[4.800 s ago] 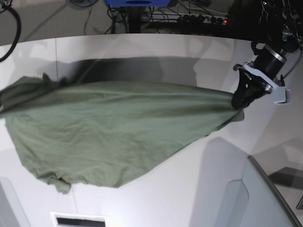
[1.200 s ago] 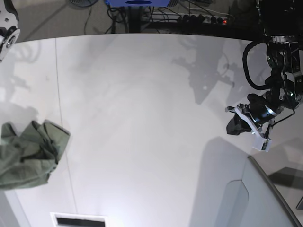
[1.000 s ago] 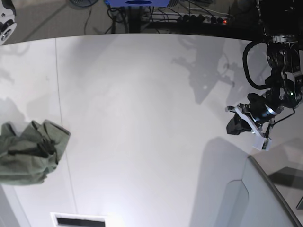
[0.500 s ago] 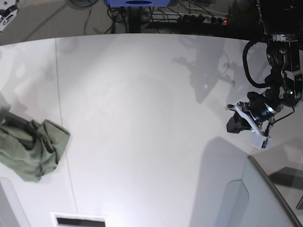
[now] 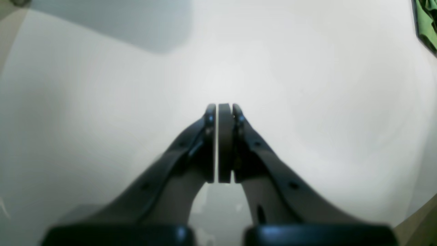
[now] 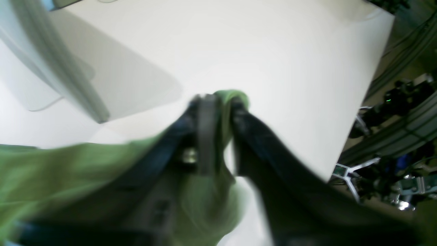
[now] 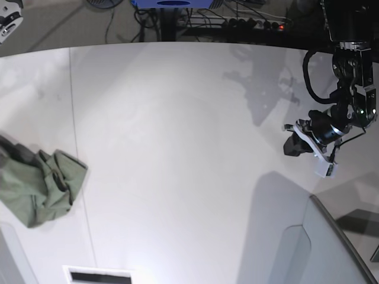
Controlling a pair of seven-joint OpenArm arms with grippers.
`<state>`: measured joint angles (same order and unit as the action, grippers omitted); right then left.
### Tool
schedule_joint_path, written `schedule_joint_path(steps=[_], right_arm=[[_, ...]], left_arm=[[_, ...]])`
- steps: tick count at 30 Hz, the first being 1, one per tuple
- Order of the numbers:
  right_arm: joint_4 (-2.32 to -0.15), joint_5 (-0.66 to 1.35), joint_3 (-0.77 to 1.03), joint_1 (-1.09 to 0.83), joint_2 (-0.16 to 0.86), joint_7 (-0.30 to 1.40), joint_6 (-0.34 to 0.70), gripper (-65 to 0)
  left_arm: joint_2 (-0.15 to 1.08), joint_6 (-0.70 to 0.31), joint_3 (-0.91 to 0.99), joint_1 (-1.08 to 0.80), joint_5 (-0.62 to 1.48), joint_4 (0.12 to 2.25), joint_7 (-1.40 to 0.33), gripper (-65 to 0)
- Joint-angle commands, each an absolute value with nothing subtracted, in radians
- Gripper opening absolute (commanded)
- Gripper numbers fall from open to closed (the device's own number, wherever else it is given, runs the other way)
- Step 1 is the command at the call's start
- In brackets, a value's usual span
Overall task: Layout the t-shirt on the table in an organized manner, then fold the t-shirt properly
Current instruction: 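Lower the right gripper onto the bunched shirt and grasp a corner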
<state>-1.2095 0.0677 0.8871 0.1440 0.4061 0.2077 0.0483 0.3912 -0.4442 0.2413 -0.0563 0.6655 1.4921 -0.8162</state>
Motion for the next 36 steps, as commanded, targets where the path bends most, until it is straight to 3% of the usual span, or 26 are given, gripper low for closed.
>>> schedule_joint_path(steps=[1, 3, 5, 12, 20, 24, 30, 36], right_arm=[[-1.231, 0.067, 0.889, 0.159, 0.421, 0.177, 0.042, -44.7], [-1.254, 0.067, 0.886, 0.159, 0.39, 0.208, 0.051, -28.1], [-1.307, 0.067, 0.839, 0.156, 0.361, 0.254, 0.074, -18.8], [-1.529, 0.067, 0.484, 0.09, 0.229, 0.332, 0.364, -25.2], [-1.313, 0.067, 0.223, 0.219, 0.208, 0.39, 0.374, -22.8], [-1.129, 0.067, 0.211, 0.315, 0.208, 0.389, 0.374, -23.0], [-1.0, 0.065, 0.209, 0.366, 0.209, 0.351, 0.352, -23.1], [-0.921, 0.065, 0.209, 0.366, 0.208, 0.335, 0.317, -23.1]], left_arm=[[0.406, -0.447, 0.249, -0.042, 0.684, 1.512, -0.794, -65.0], [0.406, -0.447, 0.249, -0.042, 0.684, 1.514, -0.794, -65.0], [0.406, -0.447, 0.249, -0.042, 0.684, 1.514, -0.794, -65.0], [0.403, -0.447, 0.255, -0.054, 0.684, 1.514, -0.794, -65.0], [0.374, -0.449, 0.469, -0.125, 0.684, 1.515, -0.794, -65.0], [0.38, -0.453, 0.527, -0.16, 0.684, 1.515, -0.794, -65.0], [0.375, -0.585, 0.59, -0.193, 0.684, 1.515, -0.794, -65.0], [0.374, -0.595, 0.602, -0.193, 0.684, 1.515, -0.794, -65.0]])
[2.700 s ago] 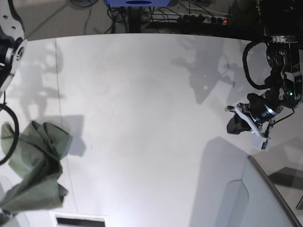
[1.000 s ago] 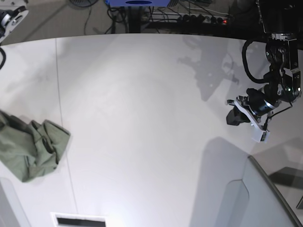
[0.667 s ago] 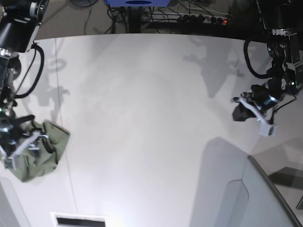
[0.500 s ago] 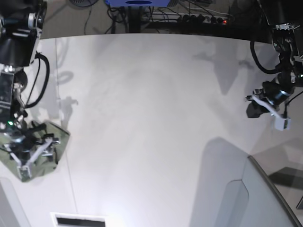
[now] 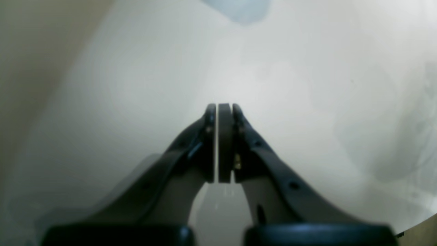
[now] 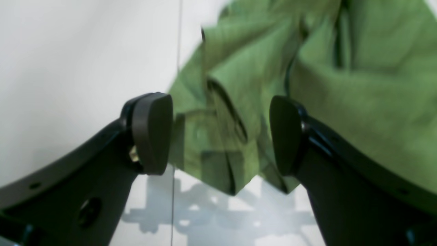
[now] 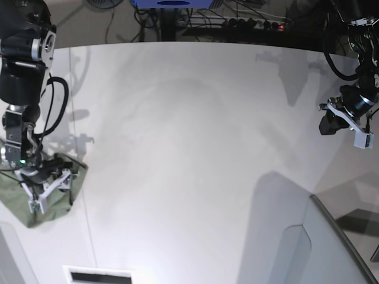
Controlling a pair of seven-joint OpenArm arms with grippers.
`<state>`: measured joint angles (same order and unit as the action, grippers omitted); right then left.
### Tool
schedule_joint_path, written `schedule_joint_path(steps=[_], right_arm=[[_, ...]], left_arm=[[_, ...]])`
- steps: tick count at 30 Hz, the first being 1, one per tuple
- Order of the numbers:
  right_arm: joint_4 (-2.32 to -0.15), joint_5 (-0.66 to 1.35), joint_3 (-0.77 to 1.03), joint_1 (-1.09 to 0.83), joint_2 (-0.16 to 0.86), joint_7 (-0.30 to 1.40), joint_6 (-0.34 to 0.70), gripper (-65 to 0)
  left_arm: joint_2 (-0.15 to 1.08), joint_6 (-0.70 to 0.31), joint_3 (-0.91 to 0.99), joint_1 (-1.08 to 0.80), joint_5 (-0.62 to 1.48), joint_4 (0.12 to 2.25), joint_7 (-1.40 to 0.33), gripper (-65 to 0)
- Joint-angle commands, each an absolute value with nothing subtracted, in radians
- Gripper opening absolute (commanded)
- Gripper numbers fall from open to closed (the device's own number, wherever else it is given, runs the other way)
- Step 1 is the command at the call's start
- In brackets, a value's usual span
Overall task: Layout the t-shirt on the table in an organized manner, then fold the t-shirt properly
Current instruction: 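Lower the right gripper onto the bunched shirt and grasp a corner, then drag the grasped corner with the right gripper toward the left gripper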
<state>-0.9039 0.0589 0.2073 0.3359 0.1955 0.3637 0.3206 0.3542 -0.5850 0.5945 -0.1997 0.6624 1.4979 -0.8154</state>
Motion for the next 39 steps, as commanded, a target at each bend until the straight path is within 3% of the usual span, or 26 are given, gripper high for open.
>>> schedule_joint_path(steps=[1, 7, 13, 20, 25, 31, 39], right_arm=[[-0.911, 0.065, 0.209, 0.366, 0.208, 0.318, 0.317, -23.1], [-0.832, 0.065, 0.216, 0.367, 0.211, 0.252, 0.317, -24.0], [-0.826, 0.065, 0.216, 0.371, 0.216, 0.225, 0.317, -42.5], [-0.677, 0.065, 0.216, 0.433, 0.245, 0.157, 0.315, -44.9], [-0.636, 0.065, 0.211, 0.441, 0.252, 0.099, 0.315, -65.0], [-0.688, 0.065, 0.209, 0.43, 0.223, 0.14, 0.325, -65.0], [-1.17, 0.065, 0.015, 0.269, 0.039, 0.417, 0.364, -65.0]], left_arm=[[0.374, -0.595, 0.602, -0.191, 0.684, 1.515, -0.794, -65.0], [0.374, -0.595, 0.598, -0.185, 0.684, 1.515, -0.794, -65.0], [0.377, -0.595, 0.601, -0.183, 0.684, 1.515, -0.794, -65.0], [0.378, -0.595, 0.602, -0.191, 0.684, 1.515, -0.794, -65.0], [0.378, -0.595, 0.602, -0.191, 0.684, 1.515, -0.794, -65.0], [0.378, -0.595, 0.602, -0.183, 0.684, 1.514, -0.794, -65.0], [0.378, -0.595, 0.595, -0.177, 0.684, 1.515, -0.794, -65.0]])
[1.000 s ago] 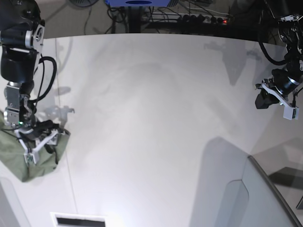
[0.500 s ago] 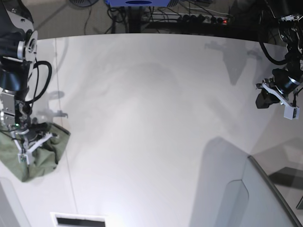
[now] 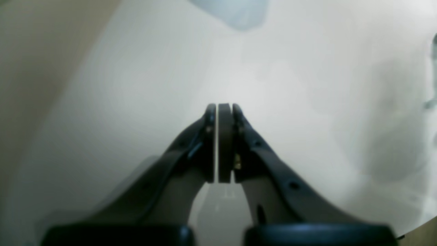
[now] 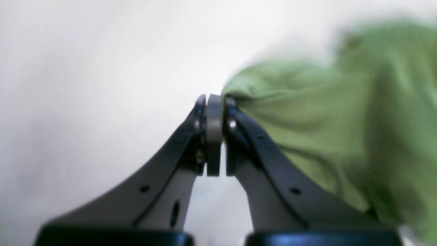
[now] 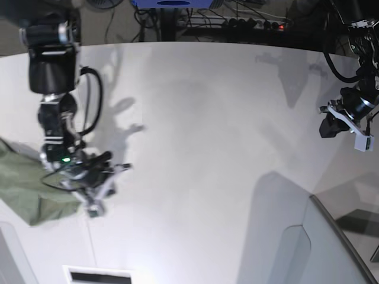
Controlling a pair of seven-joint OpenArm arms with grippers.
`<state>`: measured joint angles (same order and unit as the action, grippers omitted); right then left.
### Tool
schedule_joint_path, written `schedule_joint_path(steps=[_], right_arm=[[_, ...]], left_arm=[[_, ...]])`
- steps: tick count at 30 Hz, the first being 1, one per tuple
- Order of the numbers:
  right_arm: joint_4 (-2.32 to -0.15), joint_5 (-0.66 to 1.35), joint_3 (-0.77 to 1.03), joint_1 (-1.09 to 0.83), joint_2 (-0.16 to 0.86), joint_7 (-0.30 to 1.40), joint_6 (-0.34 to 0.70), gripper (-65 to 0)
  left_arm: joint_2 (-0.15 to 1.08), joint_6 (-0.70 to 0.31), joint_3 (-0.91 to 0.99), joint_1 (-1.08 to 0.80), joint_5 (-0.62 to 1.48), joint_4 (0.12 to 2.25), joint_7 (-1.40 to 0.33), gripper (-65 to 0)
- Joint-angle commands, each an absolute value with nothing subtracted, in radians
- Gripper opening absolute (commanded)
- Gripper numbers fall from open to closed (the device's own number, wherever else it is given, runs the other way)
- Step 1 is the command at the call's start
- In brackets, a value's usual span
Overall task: Layout the t-shirt on the table in an organized manner, then fold the t-shirt properly
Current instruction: 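Drag the grasped corner with the right gripper toward the left gripper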
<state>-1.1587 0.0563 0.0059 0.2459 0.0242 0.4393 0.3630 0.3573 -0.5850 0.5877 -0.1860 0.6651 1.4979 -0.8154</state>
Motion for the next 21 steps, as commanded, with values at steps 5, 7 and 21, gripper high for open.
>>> schedule_joint_path(steps=[5, 7, 21], right_arm=[[-1.363, 0.067, -0.096, 0.185, -0.09, 0.512, 0.317, -65.0], [-1.392, 0.067, -0.173, 0.174, -0.117, 0.536, 0.295, -65.0], [-1.293, 0.453, -0.578, 0.208, -0.124, 0.544, 0.027, -56.3]], left_arm=[[0.378, -0.595, 0.595, -0.177, 0.682, 1.512, -0.794, -65.0], [0.38, -0.595, 0.596, -0.177, 0.682, 1.509, -0.794, -65.0], [0.371, -0.595, 0.593, -0.151, 0.539, 1.512, -0.794, -65.0]])
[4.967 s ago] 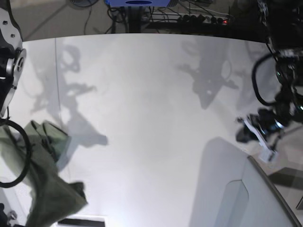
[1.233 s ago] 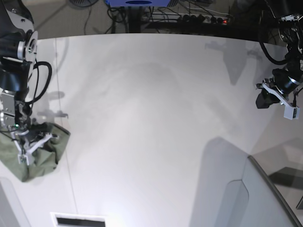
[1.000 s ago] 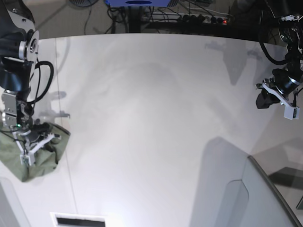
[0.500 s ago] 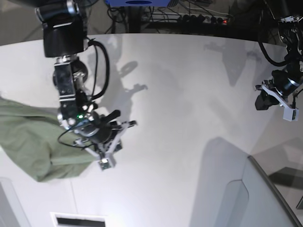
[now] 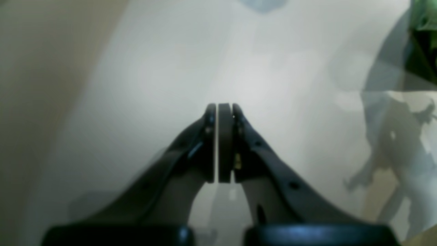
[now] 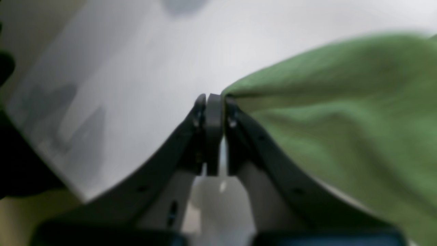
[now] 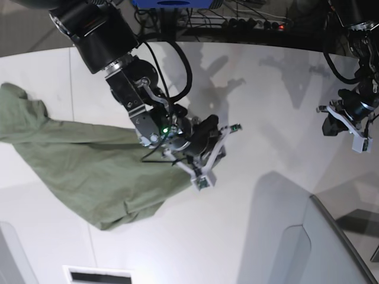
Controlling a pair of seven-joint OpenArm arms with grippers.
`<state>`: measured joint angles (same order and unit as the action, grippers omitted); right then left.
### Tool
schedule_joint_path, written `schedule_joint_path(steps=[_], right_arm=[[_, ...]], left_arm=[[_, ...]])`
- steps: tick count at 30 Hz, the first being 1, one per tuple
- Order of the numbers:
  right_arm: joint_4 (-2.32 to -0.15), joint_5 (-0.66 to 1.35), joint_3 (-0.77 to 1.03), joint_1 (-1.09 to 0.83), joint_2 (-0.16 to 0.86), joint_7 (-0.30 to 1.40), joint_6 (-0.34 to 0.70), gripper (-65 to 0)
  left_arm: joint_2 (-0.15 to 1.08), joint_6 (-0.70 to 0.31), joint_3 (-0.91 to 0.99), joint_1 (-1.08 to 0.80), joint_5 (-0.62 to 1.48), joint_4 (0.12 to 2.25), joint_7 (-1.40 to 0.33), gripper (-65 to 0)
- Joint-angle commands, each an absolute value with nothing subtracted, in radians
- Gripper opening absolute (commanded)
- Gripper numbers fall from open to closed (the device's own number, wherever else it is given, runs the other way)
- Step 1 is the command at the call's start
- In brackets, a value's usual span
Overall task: Layout the t-shirt on the table in an organized manner, then fold the t-shirt properly
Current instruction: 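Drag the grasped corner with the right gripper toward the left gripper, then lower the left gripper onto the shirt's other corner and grasp it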
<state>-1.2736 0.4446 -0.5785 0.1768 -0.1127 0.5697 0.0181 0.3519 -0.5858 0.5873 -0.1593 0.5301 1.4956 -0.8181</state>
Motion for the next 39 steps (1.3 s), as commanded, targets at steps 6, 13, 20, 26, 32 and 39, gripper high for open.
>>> schedule_joint_path(steps=[6, 13, 20, 26, 32, 39], right_arm=[[-1.42, 0.487, -0.595, 0.209, -0.039, 0.545, 0.027, -32.9], [-1.604, 0.489, -0.364, 0.111, 0.157, 0.538, 0.027, -32.4], [-1.623, 0.489, -0.022, -0.025, 0.211, 0.536, 0.127, -32.7], [-1.65, 0.484, 0.166, -0.101, 0.209, 0.536, 0.26, -32.7], [-1.656, 0.484, 0.243, -0.14, 0.211, 0.538, 0.275, -32.7], [-1.653, 0.484, 0.242, -0.16, 0.252, 0.538, 0.277, -32.9]], left_arm=[[0.371, -0.596, 0.544, -0.153, 0.532, 1.514, -0.794, -65.0], [0.275, -0.596, 0.377, -0.219, 0.575, 1.572, -0.794, -65.0], [0.111, -0.596, 0.406, -0.228, 0.765, 1.59, -0.789, -42.8], [0.061, -0.596, 0.441, -0.143, 0.774, 1.42, -0.722, -28.1], [0.056, -0.596, 0.438, -0.077, 0.774, 1.279, -0.72, -22.1], [0.035, -0.596, 0.426, -0.03, 0.769, 1.173, -0.634, -12.3]])
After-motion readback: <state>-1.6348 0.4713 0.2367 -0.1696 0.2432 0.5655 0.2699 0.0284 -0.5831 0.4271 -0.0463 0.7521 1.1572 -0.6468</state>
